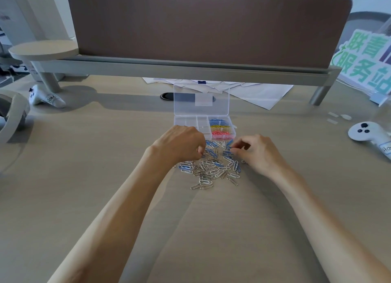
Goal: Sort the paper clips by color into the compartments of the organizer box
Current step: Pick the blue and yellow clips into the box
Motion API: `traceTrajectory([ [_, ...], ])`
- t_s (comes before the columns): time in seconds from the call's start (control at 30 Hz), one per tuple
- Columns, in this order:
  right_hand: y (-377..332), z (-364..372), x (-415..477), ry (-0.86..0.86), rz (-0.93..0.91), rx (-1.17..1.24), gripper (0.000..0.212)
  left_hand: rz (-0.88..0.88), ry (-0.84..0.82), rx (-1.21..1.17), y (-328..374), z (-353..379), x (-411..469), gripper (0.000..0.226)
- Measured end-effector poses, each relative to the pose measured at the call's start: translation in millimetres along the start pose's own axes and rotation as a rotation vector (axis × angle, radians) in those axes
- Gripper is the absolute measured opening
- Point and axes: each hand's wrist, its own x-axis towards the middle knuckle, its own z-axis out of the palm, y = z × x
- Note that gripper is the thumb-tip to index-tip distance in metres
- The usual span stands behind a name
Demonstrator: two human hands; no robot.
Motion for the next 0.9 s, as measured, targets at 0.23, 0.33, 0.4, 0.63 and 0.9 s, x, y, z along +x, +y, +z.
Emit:
traceTrajectory([
  [0.23, -6.5, -8.3, 3.7, -0.067, -0.090, -0.222, 0.006, 0.060, 0.048, 0.044, 4.2, 5.3, 0.0, 0.014],
  [0.33, -3.4, -6.8, 2.6, -0.075, -0.105, -0.253, 0.002, 0.083, 0.087, 0.042, 2.8, 6.4, -1.0, 0.013],
  [0.4, 0.0, -5.0, 1.7, -0.048, -0.099, -0.224, 0.002, 0.083, 0.108, 0.046, 1.5, 7.6, -1.0, 0.014],
  [0.63, 10.2, 1.8, -14.4, 0.170, -0.066, 0.006, 0.009, 0.205, 0.408, 0.044, -3.2, 20.7, 0.8, 0.011],
  [0.9, 17.3, 6.1, -16.3, 0.248, 0.081, 0.232, 0.005, 0.310, 0.399, 0.052, 3.5, 33.5, 9.9, 0.012],
])
